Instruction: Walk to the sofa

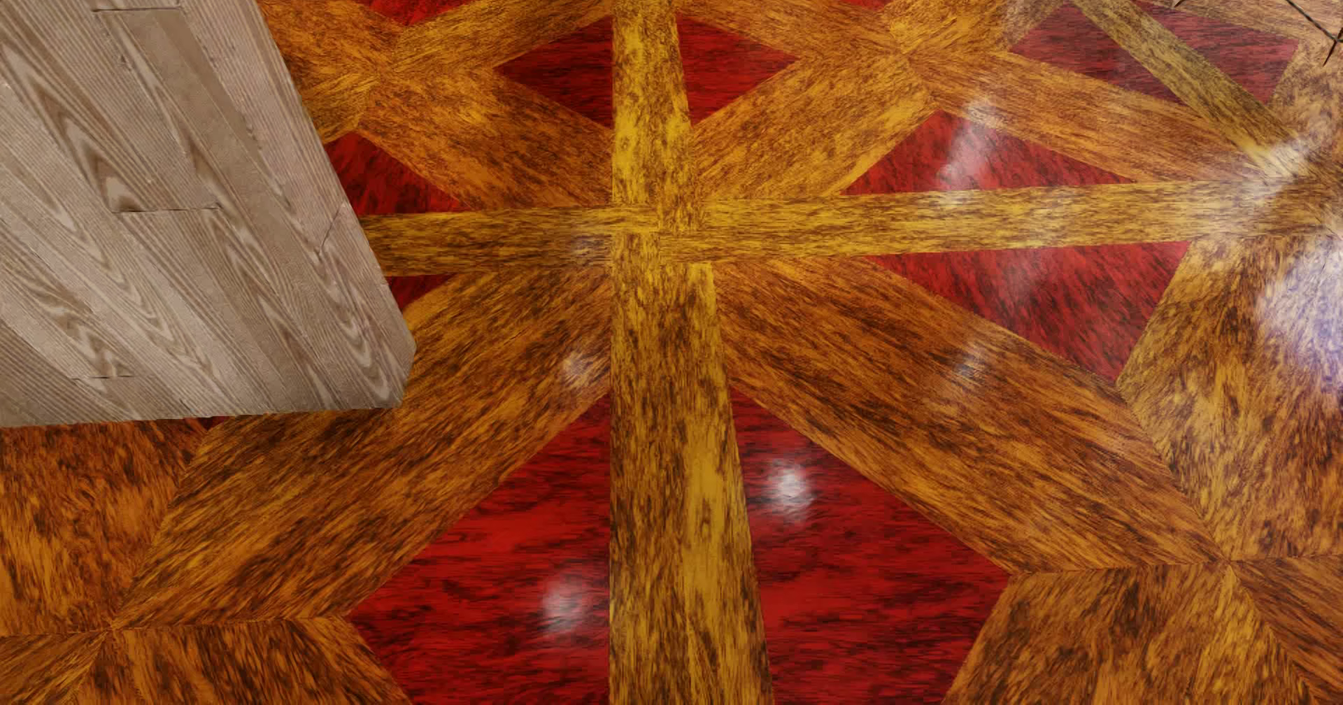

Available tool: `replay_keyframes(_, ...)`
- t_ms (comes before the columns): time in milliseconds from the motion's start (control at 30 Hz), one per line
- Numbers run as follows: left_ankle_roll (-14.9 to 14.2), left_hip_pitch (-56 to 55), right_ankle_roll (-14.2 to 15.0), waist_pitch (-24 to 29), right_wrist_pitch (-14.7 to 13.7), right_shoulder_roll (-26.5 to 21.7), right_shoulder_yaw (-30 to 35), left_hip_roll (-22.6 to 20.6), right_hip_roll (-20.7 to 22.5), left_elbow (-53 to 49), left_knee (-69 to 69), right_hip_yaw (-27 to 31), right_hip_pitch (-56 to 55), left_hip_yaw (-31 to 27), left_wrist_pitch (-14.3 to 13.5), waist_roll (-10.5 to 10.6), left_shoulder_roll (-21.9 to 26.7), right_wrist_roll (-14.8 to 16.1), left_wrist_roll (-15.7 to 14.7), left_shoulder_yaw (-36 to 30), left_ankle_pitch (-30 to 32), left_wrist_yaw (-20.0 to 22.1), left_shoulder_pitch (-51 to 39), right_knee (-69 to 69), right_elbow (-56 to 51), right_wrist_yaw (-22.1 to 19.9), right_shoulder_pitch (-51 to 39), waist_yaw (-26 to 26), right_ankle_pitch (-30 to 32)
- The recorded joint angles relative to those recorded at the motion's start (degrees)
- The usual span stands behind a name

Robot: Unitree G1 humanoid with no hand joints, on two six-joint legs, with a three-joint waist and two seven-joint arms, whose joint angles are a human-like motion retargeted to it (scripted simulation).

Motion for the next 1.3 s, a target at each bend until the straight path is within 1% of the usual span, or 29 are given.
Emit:
replay_keyframes(33,0.0,0.88,0.0,-0.07,0.0,-0.16,-1.81,-0.95,0.22,1.68,-3.05,0.0,-1.91,0.0,0.0,0.03,0.03,0.0,0.0,0.34,0.26,0.0,-0.28,19.98,-0.46,0.0,-0.74,2.25,-5.32)
replay_keyframes(67,0.0,1.21,0.0,0.26,0.0,-0.95,-4.8,-0.73,0.18,1.51,-1.82,0.0,-1.66,0.0,0.0,0.14,0.04,0.0,0.0,1.59,1.31,0.0,-0.38,20.22,-0.92,0.0,-1.73,2.09,-6.59)
replay_keyframes(100,0.0,1.45,0.0,0.18,0.0,-1.67,-4.67,-1.02,-0.08,1.38,-2.23,0.0,-1.75,0.0,0.0,0.19,0.1,0.0,0.0,2.23,1.53,0.0,-0.55,20.72,-2.28,0.0,-2.81,1.55,-7.4)
replay_keyframes(133,0.0,1.55,0.0,0.14,0.0,-2.16,-4.35,-1.06,-0.1,3.63,-2.08,0.0,-2.12,0.0,0.0,0.37,0.0,0.0,0.0,-0.26,1.63,0.0,-2.38,20.89,-2.6,0.0,-4.19,1.36,-7.86)
replay_keyframes(167,0.0,1.37,0.0,0.26,0.0,-2.18,-4.1,-1.38,-0.14,2.97,-2.75,0.0,-2.12,0.0,0.0,0.19,0.43,0.0,0.0,-1.42,2.4,0.0,-3.16,20.79,-3.39,0.0,-5.17,1.37,-7.76)
replay_keyframes(300,0.0,-0.02,0.0,0.29,0.0,-0.95,-5.75,-1.82,-0.37,-0.05,-3.18,0.0,-1.27,0.0,0.0,-0.3,0.4,0.0,0.0,0.25,6.02,0.0,-4.68,20.37,-4.1,0.0,-7.5,2.12,-8.05)
replay_keyframes(433,0.0,-0.52,0.0,0.47,0.0,-1.11,-5.05,-2.41,-0.35,-2.0,-2.71,0.0,-0.29,0.0,0.0,-0.57,-0.42,0.0,0.0,0.18,7.8,0.0,-4.85,19.84,-4.3,0.0,-7.23,1.84,-10.6)
replay_keyframes(467,0.0,-1.21,0.0,0.94,0.0,-1.28,-5.44,-2.14,0.19,-1.97,-2.34,0.0,-1.67,0.0,0.0,-0.14,-0.8,0.0,0.0,0.37,8.89,0.0,-5.29,20.18,-4.5,0.0,-7.2,3.07,-11.21)
replay_keyframes(500,0.0,-1.08,0.0,1.14,0.0,-1.41,-5.28,-2.71,0.12,-2.39,-2.18,0.0,-2.49,0.0,0.0,-0.23,-0.65,0.0,0.0,-1.39,9.5,0.0,-5.07,21.52,-4.26,0.0,-6.46,1.73,-12.39)
replay_keyframes(533,0.0,-0.42,0.0,1.6,0.0,-1.35,-6.54,-2.76,0.73,-2.23,-2.24,0.0,-4.44,0.0,0.0,0.05,-0.81,0.0,0.0,-0.98,8.92,0.0,-4.81,23.82,-3.9,0.0,-5.53,1.63,-14.4)
replay_keyframes(600,0.0,3.1,0.0,4.17,0.0,-1.75,-5.52,-3.77,-0.77,-2.28,-2.25,0.0,-10.31,0.0,0.0,-0.86,0.57,0.0,0.0,-3.75,6.88,0.0,-5.5,35.71,-3.02,0.0,-4.51,0.48,-14.23)
replay_keyframes(633,0.0,4.47,0.0,5.23,0.0,-1.62,-4.9,-3.51,-0.3,-6.32,-2.36,0.0,-13.59,0.0,0.0,-0.88,2.25,0.0,0.0,-3.14,5.82,0.0,-4.92,40.92,-3.0,0.0,-4.07,-0.32,-14.77)
replay_keyframes(667,0.0,5.56,0.0,5.08,0.0,-1.71,-4.61,-2.47,-0.31,-6.12,-2.7,0.0,-16.58,0.0,0.0,-0.21,2.73,0.0,0.0,-4.19,4.51,0.0,-5.62,44.43,-2.72,0.0,-3.07,-2.74,-14.96)
replay_keyframes(733,0.0,8.89,0.0,5.65,0.0,-2.4,-4.63,-1.22,0.26,-6.08,-3.92,0.0,-21.39,0.0,0.0,1.27,2.46,0.0,0.0,-3.86,2.05,0.0,-7.08,41.58,-2.1,0.0,-1.39,-5.24,-13.06)
replay_keyframes(767,0.0,8.82,0.0,5.91,0.0,-2.94,-4.06,-0.57,-0.45,-4.45,-3.82,0.0,-24.69,0.0,0.0,1.91,1.75,0.0,0.0,-2.16,0.74,0.0,-8.83,39.51,-1.2,0.0,-1.19,-7.72,-11.38)
replay_keyframes(833,0.0,14.36,0.0,6.98,0.0,-2.94,-4.26,-0.35,-0.57,-5.2,-4.55,0.0,-28.66,0.0,0.0,1.85,1.98,0.0,0.0,-2.22,-4.1,0.0,-10.22,34.65,1.56,0.0,-0.37,-7.87,-7.21)
replay_keyframes(867,0.0,16.51,0.0,7.26,0.0,-3.0,-4.35,-0.31,-1.27,-4.53,-4.72,0.0,-29.88,0.0,0.0,1.82,1.71,0.0,0.0,-1.59,-5.77,0.0,-11.07,32.29,2.85,0.0,-0.08,-8.89,-6.02)
replay_keyframes(933,0.0,20.79,0.0,7.75,0.0,-3.02,-4.93,-0.02,-1.29,-3.07,-5.03,0.0,-31.8,0.0,0.0,1.93,1.7,0.0,0.0,-1.98,-7.22,0.0,-12.37,29.36,4.92,0.0,0.19,-10.39,-5.7)
replay_keyframes(967,0.0,22.5,0.0,7.47,0.0,-3.17,-4.64,-0.07,-2.66,-1.96,-5.86,0.0,-32.5,0.0,0.0,2.01,1.64,0.0,0.0,-2.9,-6.13,0.0,-12.61,31.05,5.38,0.0,0.05,-12.24,-6.41)
replay_keyframes(1000,0.0,23.49,0.0,6.93,0.0,-3.21,-4.12,1.34,-1.2,-3.66,-5.17,0.0,-33.39,0.0,0.0,2.58,2.63,0.0,0.0,-5.4,-4.67,0.0,-11.66,33.0,5.87,0.0,0.09,-13.16,-6.5)
replay_keyframes(1033,0.0,22.71,0.0,6.15,0.0,-3.02,-4.43,2.9,-0.58,-1.07,-3.26,0.0,-35.02,0.0,0.0,3.29,1.16,0.0,0.0,-2.37,-1.37,0.0,-10.66,37.3,6.37,0.0,0.22,-14.66,-8.31)
replay_keyframes(1067,0.0,23.23,0.0,6.18,0.0,-3.84,-3.97,3.98,0.12,-0.27,-0.17,0.0,-33.35,0.0,0.0,4.32,1.21,0.0,0.0,-5.99,4.0,0.0,-9.93,40.19,5.46,0.0,0.79,-15.09,-10.28)
replay_keyframes(1100,0.0,21.57,0.0,5.79,0.0,-3.26,-2.82,4.76,1.0,-0.48,5.5,0.0,-31.53,0.0,0.0,4.27,1.36,0.0,0.0,-5.95,13.54,0.0,-8.01,41.95,7.03,0.0,-0.23,-14.78,-12.44)
replay_keyframes(1133,0.0,16.17,0.0,4.73,0.0,-2.96,-3.02,4.88,0.8,0.17,15.83,0.0,-29.48,0.0,0.0,3.52,1.54,0.0,0.0,-6.64,23.15,0.0,-6.62,42.47,7.09,0.0,-0.26,-13.67,-14.77)
replay_keyframes(1167,0.0,10.92,0.0,6.78,0.0,-2.99,-4.24,6.59,2.96,0.43,28.26,0.0,-24.84,0.0,0.0,3.98,1.07,0.0,0.0,-6.99,28.75,0.0,-6.01,41.71,5.8,0.0,-0.89,-12.66,-16.77)
replay_keyframes(1200,0.0,4.46,0.0,7.74,0.0,-2.28,-4.38,6.93,4.97,-0.74,40.27,0.0,-21.26,0.0,0.0,4.02,1.43,0.0,0.0,-5.73,28.51,0.0,-4.58,40.24,4.42,0.0,-1.6,-8.52,-18.22)
replay_keyframes(1233,0.0,-0.71,0.0,8.48,0.0,-2.61,-3.51,5.9,4.77,0.0,47.48,0.0,-15.76,0.0,0.0,2.88,1.88,0.0,0.0,-7.25,27.13,0.0,-3.94,37.56,3.61,0.0,-2.41,-5.72,-18.9)
replay_keyframes(1267,0.0,-6.97,0.0,8.24,0.0,-2.76,-3.78,4.75,4.26,0.58,49.05,0.0,-11.21,0.0,0.0,1.87,1.44,0.0,0.0,-5.93,26.86,0.0,-2.65,34.63,1.41,0.0,-2.78,-2.5,-19.27)
replay_keyframes(1300,0.0,-11.95,0.0,8.85,0.0,-2.68,-3.8,4.41,4.64,-0.04,44.46,0.0,-6.44,0.0,0.0,1.36,1.11,0.0,0.0,-2.89,29.01,0.0,-1.48,30.82,-0.3,0.0,-3.63,1.95,-18.91)
